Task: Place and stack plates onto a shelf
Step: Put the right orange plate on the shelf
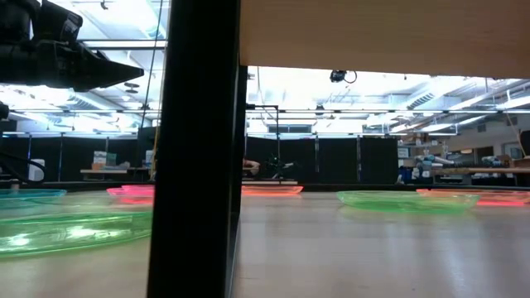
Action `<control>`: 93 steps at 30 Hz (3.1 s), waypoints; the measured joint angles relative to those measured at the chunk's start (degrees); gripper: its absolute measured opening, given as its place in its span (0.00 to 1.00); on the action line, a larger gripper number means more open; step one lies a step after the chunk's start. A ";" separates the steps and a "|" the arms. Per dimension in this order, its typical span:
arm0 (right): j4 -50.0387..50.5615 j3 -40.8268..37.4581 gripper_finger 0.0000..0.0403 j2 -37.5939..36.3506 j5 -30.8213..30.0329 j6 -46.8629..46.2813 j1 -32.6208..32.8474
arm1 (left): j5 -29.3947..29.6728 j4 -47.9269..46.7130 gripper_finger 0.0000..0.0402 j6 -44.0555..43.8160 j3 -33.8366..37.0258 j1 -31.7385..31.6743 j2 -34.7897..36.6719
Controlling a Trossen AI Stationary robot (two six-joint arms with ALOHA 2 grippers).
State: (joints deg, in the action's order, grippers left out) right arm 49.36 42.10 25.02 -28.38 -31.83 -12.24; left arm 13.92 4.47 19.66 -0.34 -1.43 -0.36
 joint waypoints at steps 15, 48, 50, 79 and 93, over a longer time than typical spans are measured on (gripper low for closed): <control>7.83 0.73 0.51 14.02 16.16 1.81 -16.32 | 0.01 0.00 0.35 0.00 -0.02 0.00 0.00; 4.55 0.68 0.51 55.38 34.54 39.56 -41.52 | 0.01 0.00 0.35 -0.02 -0.01 0.00 0.00; 4.22 0.68 0.51 56.82 34.47 39.56 -41.52 | 0.01 0.00 0.35 -0.02 -0.01 0.00 0.00; 4.14 0.62 0.37 63.62 32.66 39.45 -37.39 | -0.01 0.00 0.35 -0.02 0.00 0.00 0.00; 4.07 0.62 0.16 63.73 32.28 39.54 -36.95 | -0.01 0.00 0.35 -0.02 -0.02 0.00 0.00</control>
State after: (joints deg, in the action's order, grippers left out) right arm 53.43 42.72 88.75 3.90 7.70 -49.19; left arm 13.91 4.47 19.64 -0.35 -1.43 -0.36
